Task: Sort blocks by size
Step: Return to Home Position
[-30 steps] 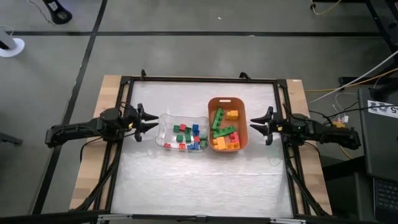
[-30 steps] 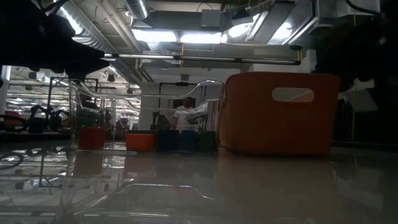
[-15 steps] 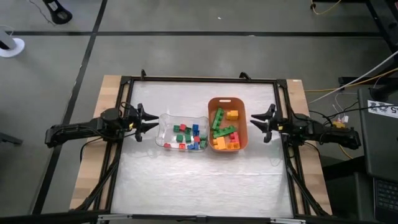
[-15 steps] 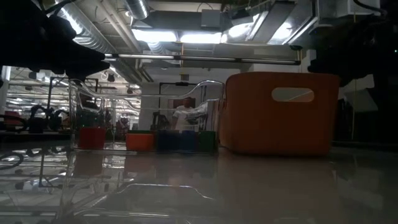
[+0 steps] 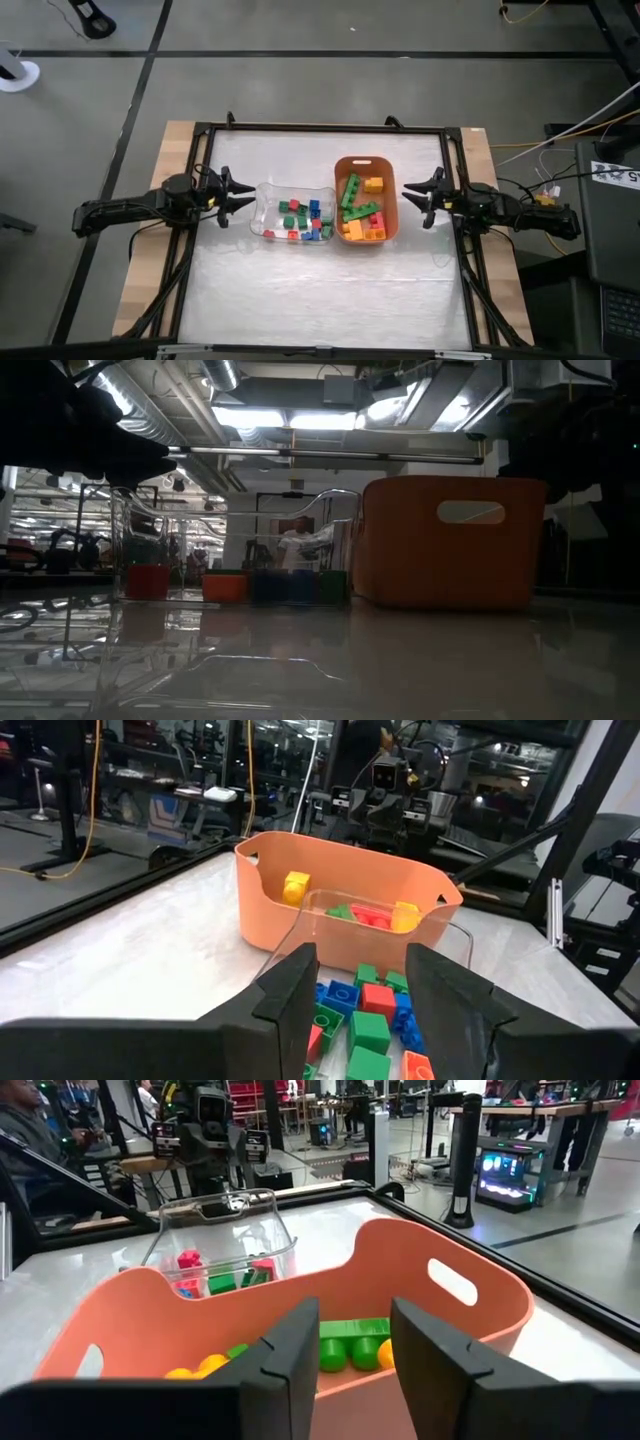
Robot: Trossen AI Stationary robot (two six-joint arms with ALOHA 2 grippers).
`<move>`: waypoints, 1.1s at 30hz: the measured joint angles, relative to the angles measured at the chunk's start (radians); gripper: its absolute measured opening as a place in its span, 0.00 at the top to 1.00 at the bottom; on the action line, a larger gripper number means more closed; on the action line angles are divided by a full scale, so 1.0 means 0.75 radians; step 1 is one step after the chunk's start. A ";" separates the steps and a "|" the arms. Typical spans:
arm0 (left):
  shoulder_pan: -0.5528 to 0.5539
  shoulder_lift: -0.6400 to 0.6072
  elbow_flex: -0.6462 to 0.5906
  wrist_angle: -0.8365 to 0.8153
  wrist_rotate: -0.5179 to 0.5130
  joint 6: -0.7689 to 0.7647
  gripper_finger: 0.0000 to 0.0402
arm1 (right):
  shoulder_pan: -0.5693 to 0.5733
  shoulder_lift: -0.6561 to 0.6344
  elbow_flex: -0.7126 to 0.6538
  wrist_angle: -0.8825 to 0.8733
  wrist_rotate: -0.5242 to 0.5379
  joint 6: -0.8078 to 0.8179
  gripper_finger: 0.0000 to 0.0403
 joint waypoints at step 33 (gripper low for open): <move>0.000 0.000 0.000 -0.001 0.001 -0.009 0.64 | 0.000 0.001 -0.005 0.015 0.000 0.002 0.69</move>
